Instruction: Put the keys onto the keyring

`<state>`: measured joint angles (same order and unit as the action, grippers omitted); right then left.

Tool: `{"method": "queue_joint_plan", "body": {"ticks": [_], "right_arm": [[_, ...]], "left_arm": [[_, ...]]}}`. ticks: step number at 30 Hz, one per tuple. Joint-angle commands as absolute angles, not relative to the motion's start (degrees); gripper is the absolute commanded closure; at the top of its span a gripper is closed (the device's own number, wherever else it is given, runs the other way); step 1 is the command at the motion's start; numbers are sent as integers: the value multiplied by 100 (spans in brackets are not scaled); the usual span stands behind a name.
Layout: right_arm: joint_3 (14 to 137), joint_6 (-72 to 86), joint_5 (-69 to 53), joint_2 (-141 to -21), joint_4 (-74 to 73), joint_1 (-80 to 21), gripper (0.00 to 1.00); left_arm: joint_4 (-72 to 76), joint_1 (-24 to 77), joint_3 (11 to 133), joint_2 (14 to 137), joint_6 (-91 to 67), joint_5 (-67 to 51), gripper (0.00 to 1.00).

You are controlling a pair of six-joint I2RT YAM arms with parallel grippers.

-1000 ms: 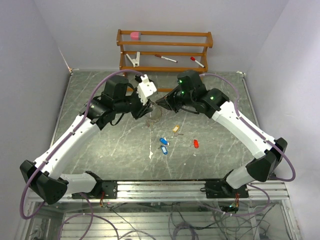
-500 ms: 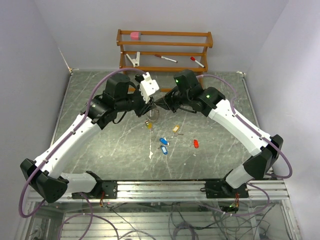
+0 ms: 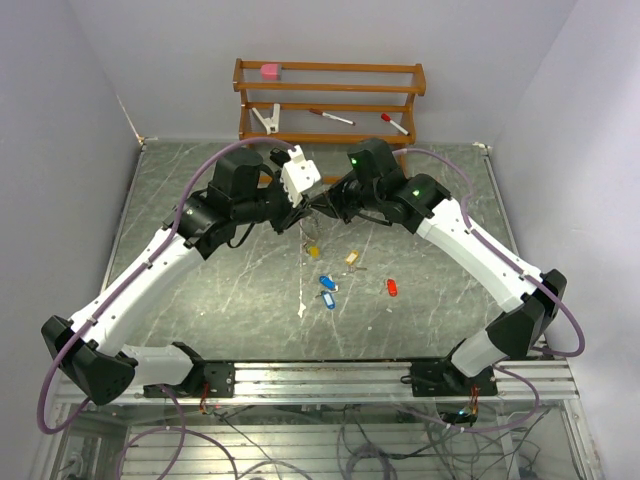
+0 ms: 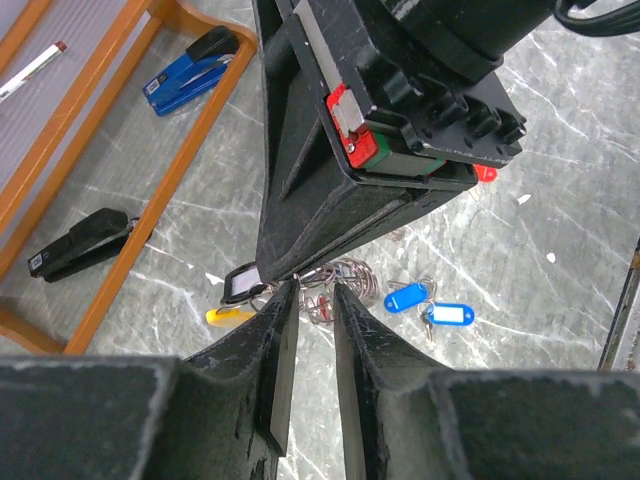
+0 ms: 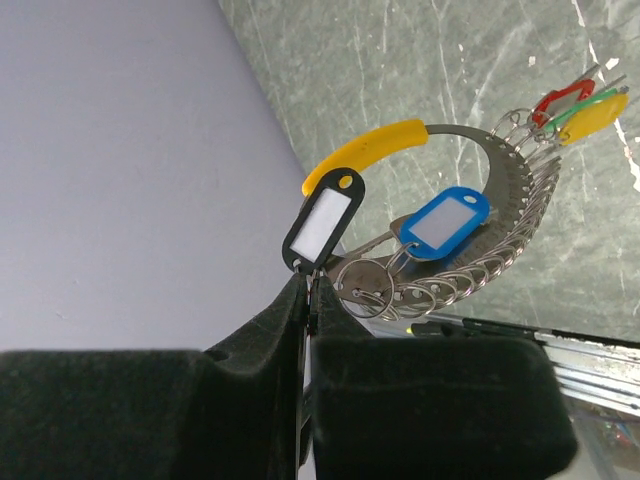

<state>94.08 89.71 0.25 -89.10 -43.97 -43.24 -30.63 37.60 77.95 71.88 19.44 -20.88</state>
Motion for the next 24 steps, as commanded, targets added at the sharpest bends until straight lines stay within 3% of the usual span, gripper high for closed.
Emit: {"method": "queue_joint_plan", "body": {"ticks": [1, 24], "right_arm": [[9448, 9120, 67, -8758, -4097, -4351, 100], [9114, 9321, -232, -8619, -3575, -4356, 100]], "left_arm": [[-2876, 3803, 7703, 7132, 2077, -1885, 69], [-2452, 3803, 7428, 7104, 2091, -1516, 74]]}}
